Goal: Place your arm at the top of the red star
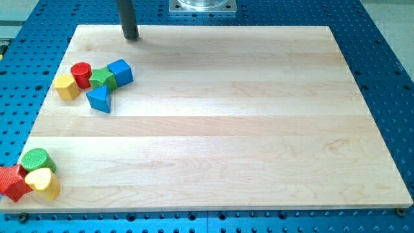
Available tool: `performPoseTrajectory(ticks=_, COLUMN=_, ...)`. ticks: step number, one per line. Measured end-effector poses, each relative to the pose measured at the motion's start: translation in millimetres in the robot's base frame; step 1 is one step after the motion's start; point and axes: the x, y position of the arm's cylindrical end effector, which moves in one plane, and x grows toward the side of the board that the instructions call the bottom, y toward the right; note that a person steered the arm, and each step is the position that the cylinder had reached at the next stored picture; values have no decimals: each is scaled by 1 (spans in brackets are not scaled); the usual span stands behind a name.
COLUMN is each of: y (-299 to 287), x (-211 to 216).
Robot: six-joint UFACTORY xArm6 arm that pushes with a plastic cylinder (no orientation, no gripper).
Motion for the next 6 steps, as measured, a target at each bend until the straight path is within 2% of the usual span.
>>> performPoseTrajectory(ticks=1, y=-109, x=15)
performPoseTrajectory(ticks=2, y=-129, x=39)
performPoseTrajectory(ticks=4, y=-123, x=155)
performPoseTrajectory(ticks=6, y=-105, x=292)
